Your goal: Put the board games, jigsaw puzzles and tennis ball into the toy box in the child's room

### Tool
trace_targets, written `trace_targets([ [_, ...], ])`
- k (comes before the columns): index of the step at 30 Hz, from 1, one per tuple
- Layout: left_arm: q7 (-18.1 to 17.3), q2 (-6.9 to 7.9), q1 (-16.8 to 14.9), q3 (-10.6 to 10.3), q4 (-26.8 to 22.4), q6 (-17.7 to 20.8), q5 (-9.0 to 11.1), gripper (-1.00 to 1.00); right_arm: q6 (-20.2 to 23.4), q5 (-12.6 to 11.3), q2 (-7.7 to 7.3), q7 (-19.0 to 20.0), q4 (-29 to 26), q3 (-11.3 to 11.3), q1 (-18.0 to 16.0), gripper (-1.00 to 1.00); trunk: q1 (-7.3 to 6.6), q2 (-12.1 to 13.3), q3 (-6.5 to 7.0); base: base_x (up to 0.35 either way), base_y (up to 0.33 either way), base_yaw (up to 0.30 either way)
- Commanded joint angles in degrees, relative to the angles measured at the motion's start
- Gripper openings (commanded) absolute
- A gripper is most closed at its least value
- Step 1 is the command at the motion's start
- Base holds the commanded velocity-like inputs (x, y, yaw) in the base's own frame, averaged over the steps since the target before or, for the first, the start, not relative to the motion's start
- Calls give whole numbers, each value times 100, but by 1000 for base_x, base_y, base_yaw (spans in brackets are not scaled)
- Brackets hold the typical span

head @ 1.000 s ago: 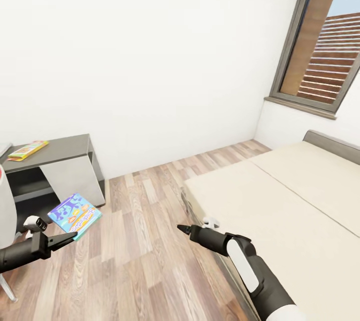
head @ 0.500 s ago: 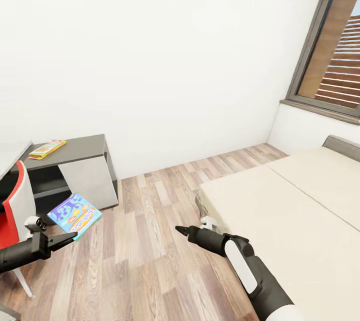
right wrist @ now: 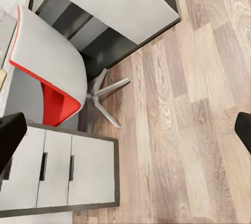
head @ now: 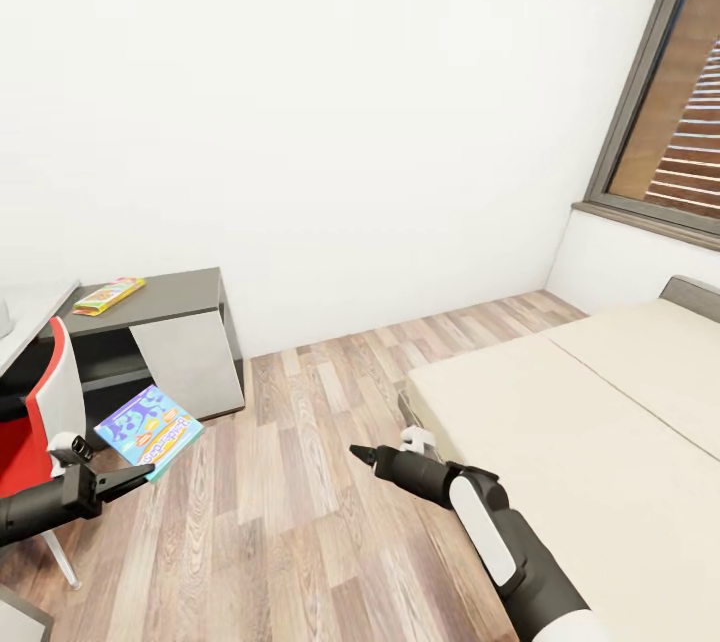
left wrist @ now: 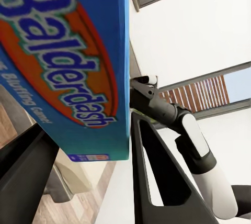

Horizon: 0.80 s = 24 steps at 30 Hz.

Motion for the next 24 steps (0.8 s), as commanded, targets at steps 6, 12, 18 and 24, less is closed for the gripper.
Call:
trace_targets([
  [6,-24,6,-3,5,-1,59,-1,-100,38,-4,69,-605,-99,50,6,100,2,-8,-9,53,0,7],
  [12,-24,7,-3,6,-1,59,-1,-100,35,-6,156,-879,-106,211,6,100,2,-8,0,284,0,210],
  [18,-24,7,-3,6,1,59,-1,-100,34,-3,163,-903,-106,231,6,100,2,-8,2,325,0,280],
  [24,-24,6,-3,4,0,59,-3,-100,39,0,163,-907,-106,230,6,100,2,-8,3,315,-66,287],
])
